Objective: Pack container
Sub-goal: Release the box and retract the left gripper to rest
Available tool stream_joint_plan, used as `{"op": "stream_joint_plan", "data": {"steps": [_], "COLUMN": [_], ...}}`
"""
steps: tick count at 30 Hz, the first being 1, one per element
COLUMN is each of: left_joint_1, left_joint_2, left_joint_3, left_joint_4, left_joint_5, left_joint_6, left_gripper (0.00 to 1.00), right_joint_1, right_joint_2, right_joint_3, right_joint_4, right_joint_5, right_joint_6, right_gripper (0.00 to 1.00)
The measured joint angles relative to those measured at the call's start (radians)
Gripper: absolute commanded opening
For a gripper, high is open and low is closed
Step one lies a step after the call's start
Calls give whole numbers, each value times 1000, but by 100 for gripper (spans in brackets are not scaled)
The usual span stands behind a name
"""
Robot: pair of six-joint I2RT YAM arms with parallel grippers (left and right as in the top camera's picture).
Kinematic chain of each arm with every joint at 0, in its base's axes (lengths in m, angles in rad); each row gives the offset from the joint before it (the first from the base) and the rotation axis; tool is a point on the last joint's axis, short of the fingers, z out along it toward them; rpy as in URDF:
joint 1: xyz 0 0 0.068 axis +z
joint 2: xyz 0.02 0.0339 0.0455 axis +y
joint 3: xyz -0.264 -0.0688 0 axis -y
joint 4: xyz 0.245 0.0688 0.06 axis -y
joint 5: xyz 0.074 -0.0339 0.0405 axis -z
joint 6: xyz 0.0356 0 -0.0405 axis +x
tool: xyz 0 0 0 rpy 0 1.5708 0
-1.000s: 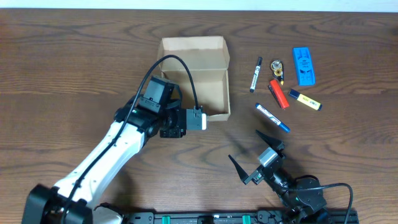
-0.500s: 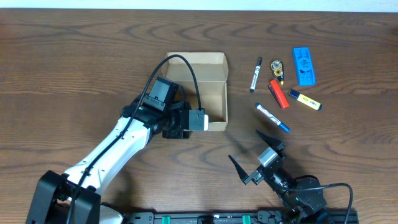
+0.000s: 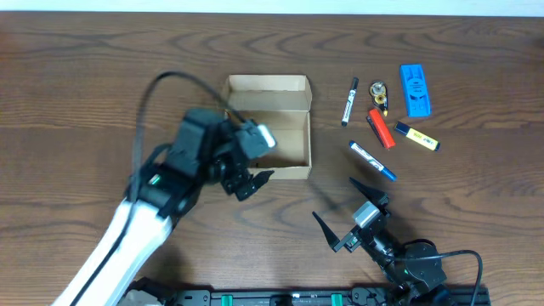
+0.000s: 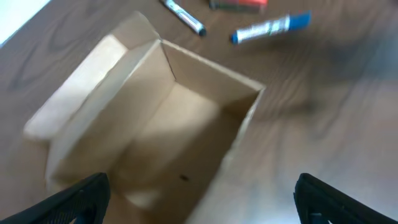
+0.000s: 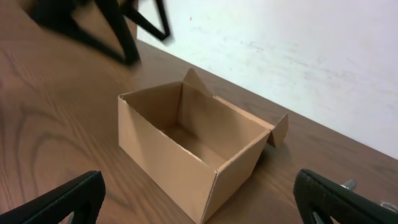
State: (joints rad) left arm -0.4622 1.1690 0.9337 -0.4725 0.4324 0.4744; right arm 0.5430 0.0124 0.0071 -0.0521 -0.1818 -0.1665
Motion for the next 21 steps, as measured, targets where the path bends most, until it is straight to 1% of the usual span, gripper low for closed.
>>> {"op": "stream_joint_plan", "data": {"steps": [3,5,8,11,13,16,21], "left_joint_1": [0,0,0,0,0,0,0], "left_joint_2": [-136,-219,-339,-429,-475,-516,-527], "left_joint_3": [3,5,8,8,8,8,8], "left_joint_4": [-98,-169,-309,-420,-459,-484,-499], "left_joint_5": [4,4,-34,-99,-135,-176,-224], "left_joint_6": [-165,-240,-310,-345,-356,-370,-373], "left_gripper": [95,95,95,95,95,95,95], "right_joint_1": [0,0,0,0,0,0,0], "right_joint_2": [0,0,0,0,0,0,0], "right_joint_3": [0,0,0,0,0,0,0], "right_joint_4": [0,0,0,0,0,0,0], "right_joint_5": [0,0,0,0,0,0,0], "right_joint_6": [0,0,0,0,0,0,0], "right_gripper": [99,99,99,99,99,99,99]}}
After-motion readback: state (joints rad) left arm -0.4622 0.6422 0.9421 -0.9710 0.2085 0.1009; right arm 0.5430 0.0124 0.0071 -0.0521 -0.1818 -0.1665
